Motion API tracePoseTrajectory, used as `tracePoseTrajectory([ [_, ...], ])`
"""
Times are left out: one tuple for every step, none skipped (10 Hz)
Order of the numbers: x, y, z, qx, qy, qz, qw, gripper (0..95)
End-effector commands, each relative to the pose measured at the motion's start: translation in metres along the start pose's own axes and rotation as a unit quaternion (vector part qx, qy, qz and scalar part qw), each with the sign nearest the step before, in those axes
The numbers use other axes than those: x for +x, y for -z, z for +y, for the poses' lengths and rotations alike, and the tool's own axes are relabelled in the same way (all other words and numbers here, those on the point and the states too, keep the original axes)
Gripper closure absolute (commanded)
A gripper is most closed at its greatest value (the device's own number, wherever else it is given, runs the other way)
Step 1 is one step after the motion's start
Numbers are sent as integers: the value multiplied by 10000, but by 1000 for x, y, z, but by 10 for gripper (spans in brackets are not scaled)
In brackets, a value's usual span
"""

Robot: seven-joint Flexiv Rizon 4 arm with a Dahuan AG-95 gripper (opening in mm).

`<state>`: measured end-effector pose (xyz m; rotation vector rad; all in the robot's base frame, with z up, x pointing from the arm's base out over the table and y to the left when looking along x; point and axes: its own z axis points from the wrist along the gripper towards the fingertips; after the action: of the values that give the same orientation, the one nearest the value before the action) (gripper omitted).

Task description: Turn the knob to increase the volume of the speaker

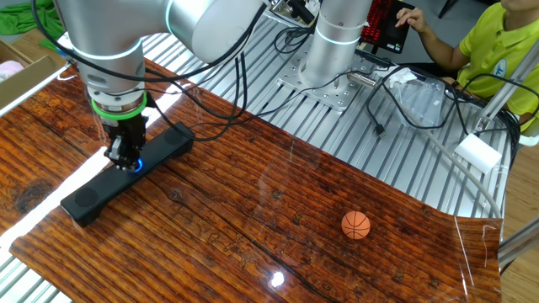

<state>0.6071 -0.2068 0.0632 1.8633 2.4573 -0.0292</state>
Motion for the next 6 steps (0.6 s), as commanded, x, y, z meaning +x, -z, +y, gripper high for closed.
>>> tracePoseTrajectory([
  [0, 0, 0, -14, -122, -7, 9999, 950],
  [0, 0, 0, -13, -162, -10, 9999, 950],
  [0, 0, 0, -17, -234, -18, 9997, 950],
  [0, 0, 0, -28, -283, -21, 9996, 950],
  [0, 0, 0, -41, -351, -26, 9994, 950],
  [0, 0, 0, -62, -414, -36, 9991, 950],
])
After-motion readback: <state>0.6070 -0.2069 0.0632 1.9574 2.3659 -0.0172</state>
